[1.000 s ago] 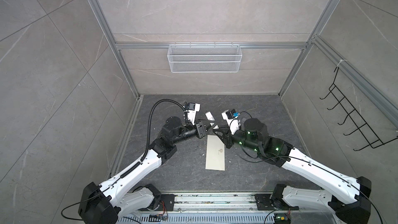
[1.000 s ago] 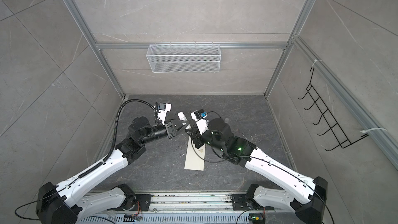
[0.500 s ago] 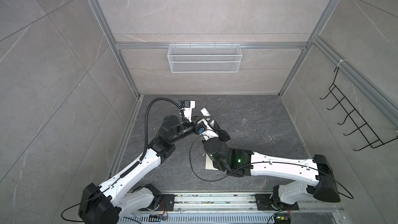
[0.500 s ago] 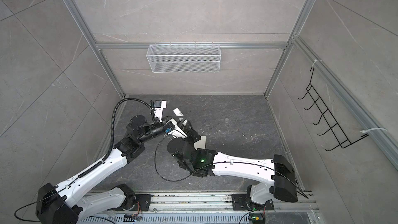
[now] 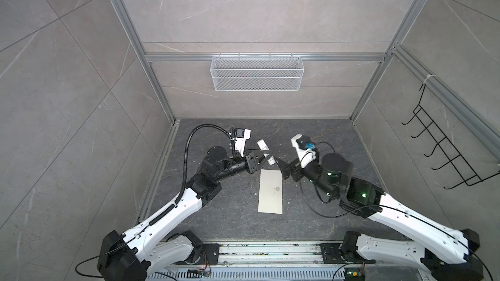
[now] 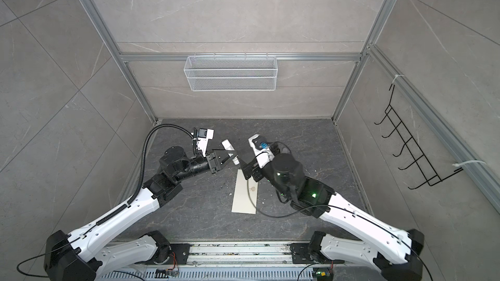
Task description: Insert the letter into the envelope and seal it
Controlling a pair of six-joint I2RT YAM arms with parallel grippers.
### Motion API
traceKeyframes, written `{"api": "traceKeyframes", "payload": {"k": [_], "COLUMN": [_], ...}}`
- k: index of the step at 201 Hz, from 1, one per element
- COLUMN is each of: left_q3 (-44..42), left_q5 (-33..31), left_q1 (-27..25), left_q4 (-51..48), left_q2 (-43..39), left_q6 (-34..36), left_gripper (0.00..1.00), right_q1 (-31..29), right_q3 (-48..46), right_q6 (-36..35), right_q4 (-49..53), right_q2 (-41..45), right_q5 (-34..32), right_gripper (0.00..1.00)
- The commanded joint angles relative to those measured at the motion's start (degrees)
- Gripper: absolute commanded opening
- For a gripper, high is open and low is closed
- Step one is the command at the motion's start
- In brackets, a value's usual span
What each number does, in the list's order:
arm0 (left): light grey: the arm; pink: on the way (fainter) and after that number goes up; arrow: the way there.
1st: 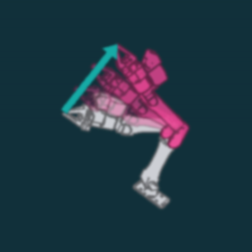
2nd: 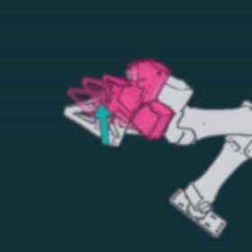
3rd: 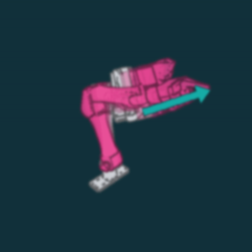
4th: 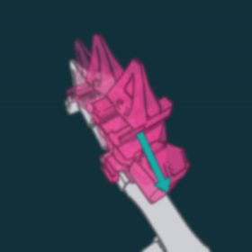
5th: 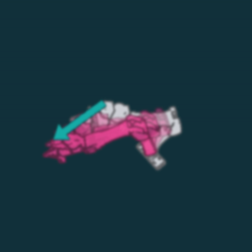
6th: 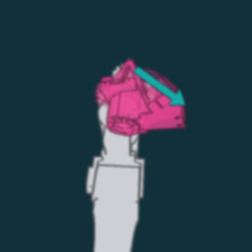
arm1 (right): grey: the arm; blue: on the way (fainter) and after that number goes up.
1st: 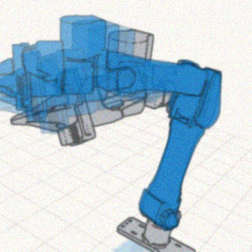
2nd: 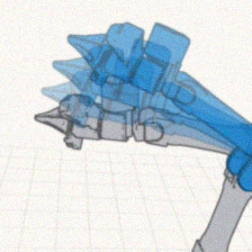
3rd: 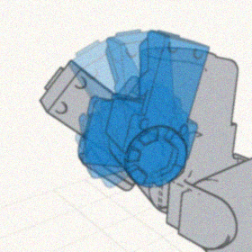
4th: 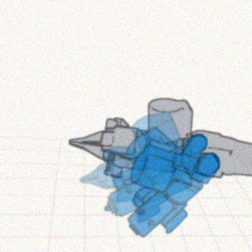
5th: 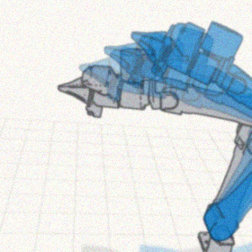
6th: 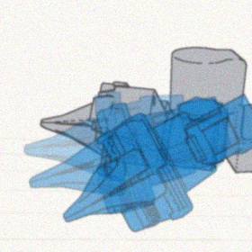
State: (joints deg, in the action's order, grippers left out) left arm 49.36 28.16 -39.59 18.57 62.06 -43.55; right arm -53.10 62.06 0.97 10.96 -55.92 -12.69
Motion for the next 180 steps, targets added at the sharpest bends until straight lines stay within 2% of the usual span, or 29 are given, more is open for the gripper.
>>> {"api": "traceKeyframes", "payload": {"k": [1, 14, 29, 50, 92, 114, 180], "left_q3": [0.7, 0.6, 0.6, 0.5, 0.4, 0.4, 0.5], "left_q5": [3.6, 4.6, 5.6, 6.2, 6.7, 6.9, 7.1], "left_q1": [0.0, 0.0, 0.0, 0.0, 0.0, 0.1, 0.0], "left_q4": [5.5, 7.3, 8.5, 9.5, 10.1, 10.2, 10.6], "left_q2": [-1.3, -1.1, -0.9, -0.8, -0.8, -0.7, -0.3], "left_q6": [-0.2, -0.9, -1.4, -2.0, -2.4, -2.5, -2.9], "left_gripper": [0.00, 0.00, 0.00, 0.00, 0.00, 0.00, 0.00], "right_q1": [4.5, 7.8, 10.8, 13.5, 15.9, 15.9, 16.0], "right_q3": [-2.3, -2.7, -3.4, -4.6, -6.1, -5.9, -5.9], "right_q6": [8.3, 10.4, 13.0, 15.8, 20.4, 21.3, 23.3], "right_q4": [2.9, 2.2, -0.1, -3.6, -10.5, -11.6, -14.6], "right_q2": [0.7, 0.6, -0.2, -1.5, -3.8, -4.7, -6.1], "right_q5": [25.2, 33.2, 39.5, 44.5, 49.6, 51.1, 52.6], "right_gripper": [0.98, 0.98, 0.95, 0.91, 0.71, 0.64, 0.40]}}
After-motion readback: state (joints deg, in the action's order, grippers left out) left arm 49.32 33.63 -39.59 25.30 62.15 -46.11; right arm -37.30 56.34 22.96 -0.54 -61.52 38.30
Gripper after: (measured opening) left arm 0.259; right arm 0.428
